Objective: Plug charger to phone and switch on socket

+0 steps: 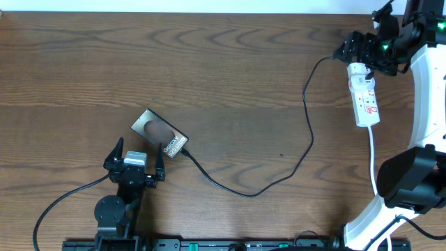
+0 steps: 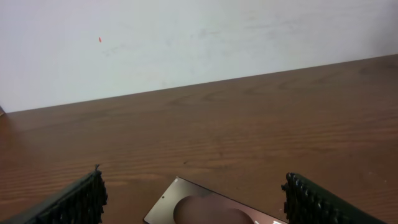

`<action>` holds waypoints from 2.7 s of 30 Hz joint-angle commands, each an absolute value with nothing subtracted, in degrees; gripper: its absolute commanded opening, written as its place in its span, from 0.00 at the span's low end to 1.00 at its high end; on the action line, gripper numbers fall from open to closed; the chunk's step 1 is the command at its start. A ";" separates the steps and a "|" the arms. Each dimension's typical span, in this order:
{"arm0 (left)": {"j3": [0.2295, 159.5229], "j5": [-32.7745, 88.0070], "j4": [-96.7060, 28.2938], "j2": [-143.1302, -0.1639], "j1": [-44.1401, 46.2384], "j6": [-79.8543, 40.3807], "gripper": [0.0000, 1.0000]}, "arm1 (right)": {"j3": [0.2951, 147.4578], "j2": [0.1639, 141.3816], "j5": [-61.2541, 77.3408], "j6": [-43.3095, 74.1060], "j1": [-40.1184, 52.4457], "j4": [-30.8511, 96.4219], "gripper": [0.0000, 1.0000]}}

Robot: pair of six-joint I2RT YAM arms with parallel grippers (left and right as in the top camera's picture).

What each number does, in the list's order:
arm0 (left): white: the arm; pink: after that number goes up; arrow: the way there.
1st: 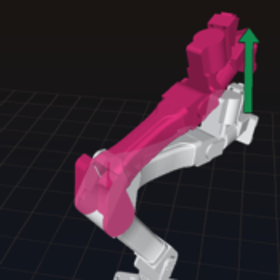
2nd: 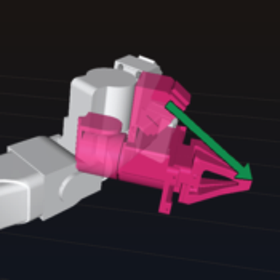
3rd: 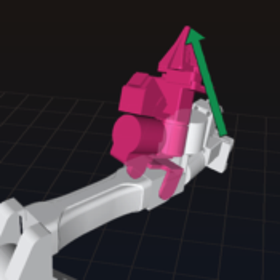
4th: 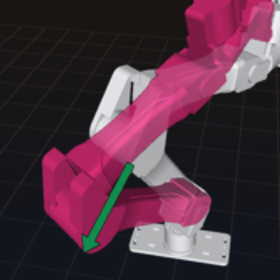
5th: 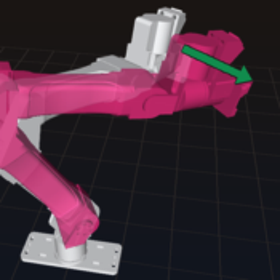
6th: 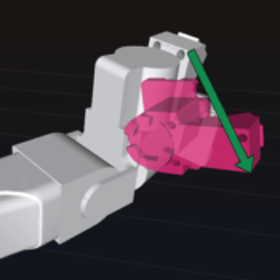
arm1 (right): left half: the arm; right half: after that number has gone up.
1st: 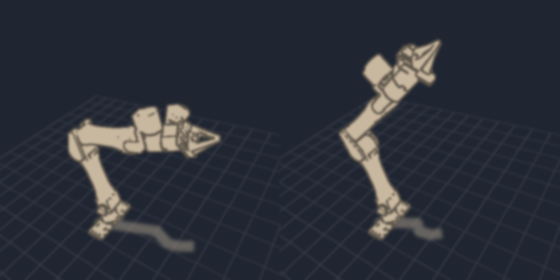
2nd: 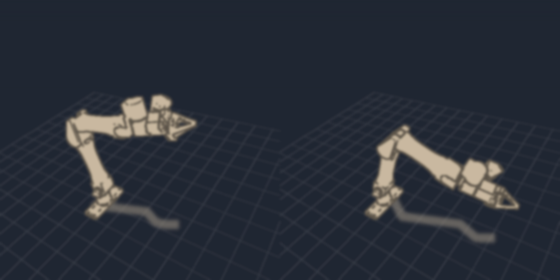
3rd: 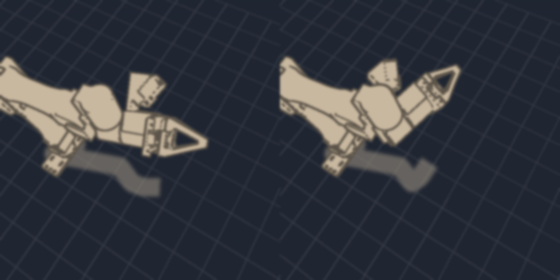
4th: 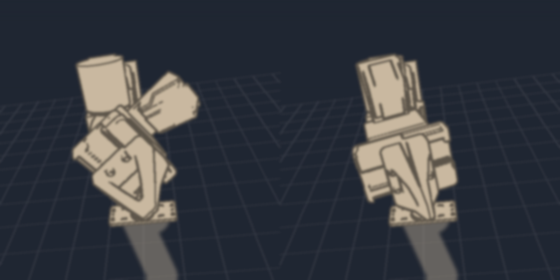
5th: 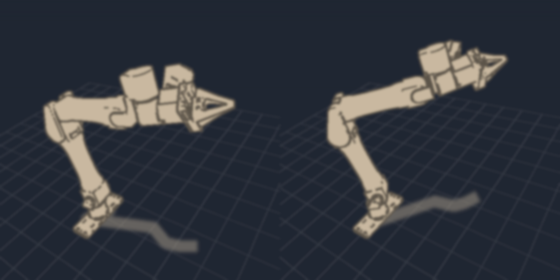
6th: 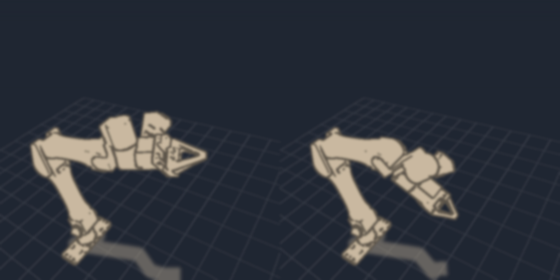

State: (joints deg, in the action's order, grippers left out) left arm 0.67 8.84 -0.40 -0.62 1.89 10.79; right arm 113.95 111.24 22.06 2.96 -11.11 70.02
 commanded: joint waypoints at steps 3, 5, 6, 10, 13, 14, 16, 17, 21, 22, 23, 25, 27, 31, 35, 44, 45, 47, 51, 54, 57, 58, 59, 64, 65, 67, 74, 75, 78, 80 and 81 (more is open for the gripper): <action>0.25 10.07 -3.20 -0.30 1.58 11.57 0.88 | 115.07 109.54 20.10 2.50 -10.83 68.93 0.99; 0.25 10.07 -3.20 -0.30 1.58 11.57 0.88 | 115.07 109.32 19.64 2.48 -10.74 67.29 0.99; 0.25 10.07 -3.20 -0.30 1.58 11.57 0.88 | 114.98 109.23 19.64 2.46 -10.44 66.11 0.99; 0.25 10.07 -3.20 -0.30 1.58 11.57 0.88 | 109.93 105.14 19.64 -0.54 -7.77 56.53 0.99; 0.25 10.07 -3.20 -0.30 1.58 11.57 0.88 | 99.04 98.19 19.62 -7.90 -3.88 42.00 0.99; 0.25 10.07 -3.20 -0.30 1.58 11.57 0.88 | 93.12 94.56 19.62 -12.10 -1.87 35.07 0.99; 0.25 10.07 -3.20 -0.30 1.58 11.57 0.88 | 84.33 89.08 19.59 -18.68 0.78 25.91 0.99; 0.25 10.07 -3.20 -0.30 1.58 11.57 0.88 | 78.00 84.97 19.62 -23.73 2.55 20.47 0.99; 0.25 10.07 -3.20 -0.30 1.58 11.57 0.88 | 59.66 71.13 19.62 -32.51 5.87 6.81 0.99; 0.25 10.07 -3.20 -0.30 1.58 11.57 0.88 | 54.96 67.00 19.62 -32.71 6.00 3.68 0.99; 0.25 10.07 -3.20 -0.30 1.58 11.57 0.88 | 51.48 63.83 19.62 -32.69 5.98 1.65 0.99; 0.25 10.07 -3.20 -0.30 1.58 11.57 0.88 | 41.91 54.11 19.59 -32.95 5.48 -2.50 0.99; 0.25 10.07 -3.20 -0.30 1.58 11.60 0.88 | 35.62 47.37 19.59 -33.30 4.93 -4.08 0.99; 0.25 10.07 -3.20 -0.30 1.58 11.57 0.88 | 22.39 33.10 18.11 -33.52 3.73 -5.15 0.99; 0.25 10.07 -3.20 -0.30 1.58 11.60 0.88 | 12.62 22.68 18.04 -33.52 3.36 -5.21 0.99; 0.25 10.07 -3.20 -0.30 1.58 11.57 0.88 | 0.32 0.73 12.99 -28.88 3.05 2.33 0.99; 0.25 10.07 -3.20 -0.30 1.58 11.57 0.88 | 0.30 0.56 10.00 -25.17 2.46 2.87 0.99; 0.25 10.07 -3.20 -0.30 1.58 11.57 0.88 | 0.32 0.30 6.50 -18.46 1.98 3.86 0.99; 0.25 10.07 -3.20 -0.30 1.58 11.57 0.88 | 0.32 0.27 0.12 -7.05 0.45 4.34 0.99; 0.25 10.07 -3.20 -0.30 1.58 11.57 0.88 | 0.32 0.27 0.14 -5.13 -0.08 4.49 0.99; 0.25 10.07 -3.20 -0.30 1.58 11.57 0.88 | 0.32 0.27 0.12 -3.75 -0.10 4.47 0.99; 0.25 10.07 -3.20 -0.30 1.58 11.57 0.88 | 0.32 0.27 0.12 -3.40 -0.21 4.47 0.99; 0.25 10.07 -3.20 -0.30 1.58 11.57 0.88 | 0.32 0.27 0.14 -2.44 -0.62 4.49 0.99; 0.25 10.07 -3.20 -0.30 1.58 11.57 0.88 | 0.32 0.27 0.56 0.40 -3.29 4.47 0.99; 0.25 10.07 -3.20 -0.30 1.58 11.57 0.88 | 0.32 0.27 0.56 0.38 -3.40 4.36 0.99; 0.25 10.07 -3.20 -0.30 1.58 11.57 0.88 | 0.32 0.27 0.56 0.38 -3.38 4.34 0.99; 0.25 10.07 -3.20 -0.30 1.58 11.60 0.88 | 0.32 0.30 0.56 0.38 -3.38 4.34 0.99; 0.25 10.07 -3.20 -0.30 1.58 11.57 0.88 | 0.32 0.30 0.56 0.38 -3.38 4.32 0.99; 0.25 10.07 -3.20 -0.30 1.58 11.57 0.88 | 0.32 0.30 0.56 0.38 -3.38 4.32 0.99; 0.25 10.07 -3.20 -0.30 1.58 11.60 0.88 | 0.32 0.34 0.56 0.38 -3.38 4.36 0.99; 0.25 10.07 -3.20 -0.30 1.58 11.57 0.88 | 0.32 0.38 0.56 0.38 -3.38 4.36 0.99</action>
